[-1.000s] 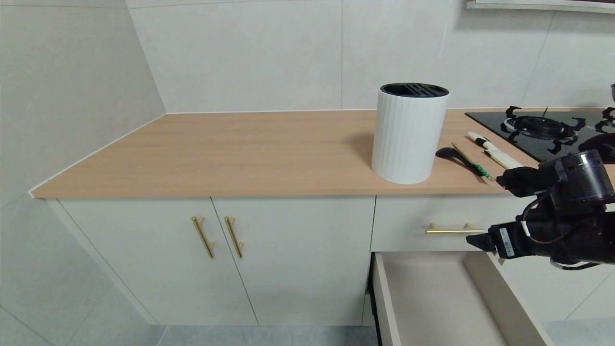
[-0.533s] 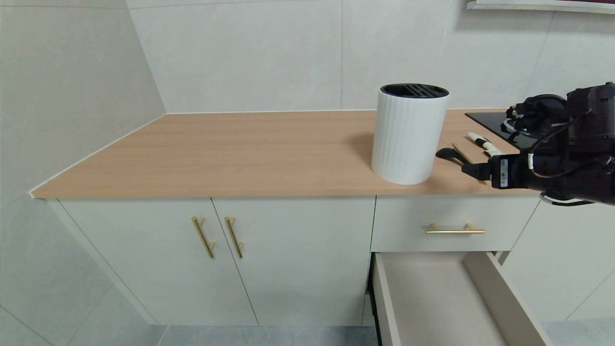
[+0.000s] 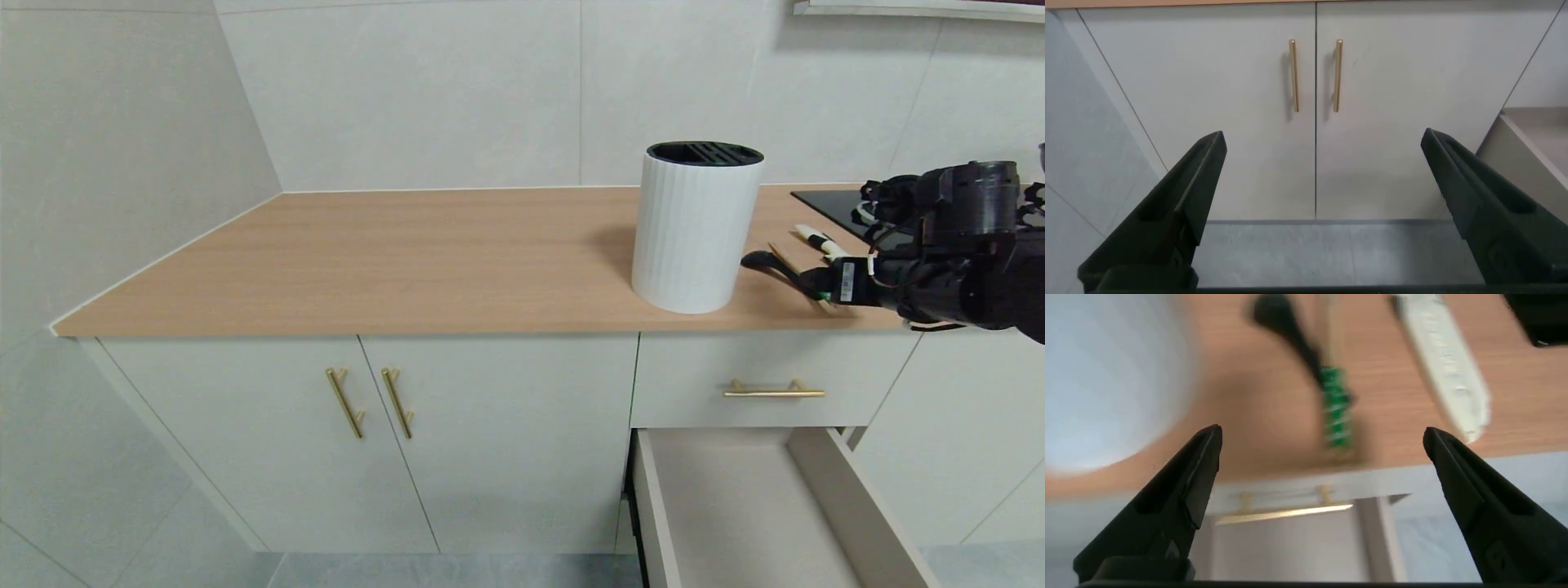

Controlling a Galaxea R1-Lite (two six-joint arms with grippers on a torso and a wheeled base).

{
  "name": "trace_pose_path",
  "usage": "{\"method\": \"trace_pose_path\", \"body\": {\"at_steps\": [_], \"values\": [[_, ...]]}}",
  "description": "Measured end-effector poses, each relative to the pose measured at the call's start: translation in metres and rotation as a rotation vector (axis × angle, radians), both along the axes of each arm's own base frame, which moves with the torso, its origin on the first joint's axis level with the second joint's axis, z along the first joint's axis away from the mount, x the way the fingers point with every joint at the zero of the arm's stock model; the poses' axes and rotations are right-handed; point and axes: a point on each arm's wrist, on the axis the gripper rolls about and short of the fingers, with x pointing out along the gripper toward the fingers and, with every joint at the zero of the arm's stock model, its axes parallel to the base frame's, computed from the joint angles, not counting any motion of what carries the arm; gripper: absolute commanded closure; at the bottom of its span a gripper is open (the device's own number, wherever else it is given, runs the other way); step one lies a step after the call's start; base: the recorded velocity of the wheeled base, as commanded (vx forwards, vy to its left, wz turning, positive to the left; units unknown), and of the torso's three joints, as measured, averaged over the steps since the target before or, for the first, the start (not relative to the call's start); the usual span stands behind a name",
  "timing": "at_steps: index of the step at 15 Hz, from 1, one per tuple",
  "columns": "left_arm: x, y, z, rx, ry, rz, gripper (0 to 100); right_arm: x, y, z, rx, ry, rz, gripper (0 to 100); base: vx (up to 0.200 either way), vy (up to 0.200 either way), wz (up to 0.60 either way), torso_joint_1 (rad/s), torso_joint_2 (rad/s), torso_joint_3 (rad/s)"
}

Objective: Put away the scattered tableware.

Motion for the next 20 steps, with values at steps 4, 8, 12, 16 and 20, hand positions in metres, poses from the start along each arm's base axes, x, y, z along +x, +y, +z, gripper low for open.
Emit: {"method": "trace_pose_path", "body": {"at_steps": [4,8,12,16,20], "values": [[0.0,0.0,0.0,0.0,0.0,0.0,0,0.014,-0.007,-0.017,-0.004,0.052,-0.02,0,0.0,0.0,0.0,0.0,0.0,0.0],[0.0,0.0,0.0,0.0,0.0,0.0,0,0.021,-0.007,-0.025,-0.004,0.069,-0.021,0,0.0,0.0,0.0,0.0,0.0,0.0],[0.0,0.0,0.0,0.0,0.0,0.0,0,0.025,-0.006,-0.029,0.012,0.072,-0.028,100,0.0,0.0,0.0,0.0,0.0,0.0],[0.0,0.0,0.0,0.0,0.0,0.0,0,0.028,-0.006,-0.031,0.015,0.077,-0.029,100,0.0,0.0,0.0,0.0,0.0,0.0],[0.0,0.0,0.0,0.0,0.0,0.0,0,0.029,-0.006,-0.031,0.015,0.076,-0.029,100,0.0,0.0,0.0,0.0,0.0,0.0]]}}
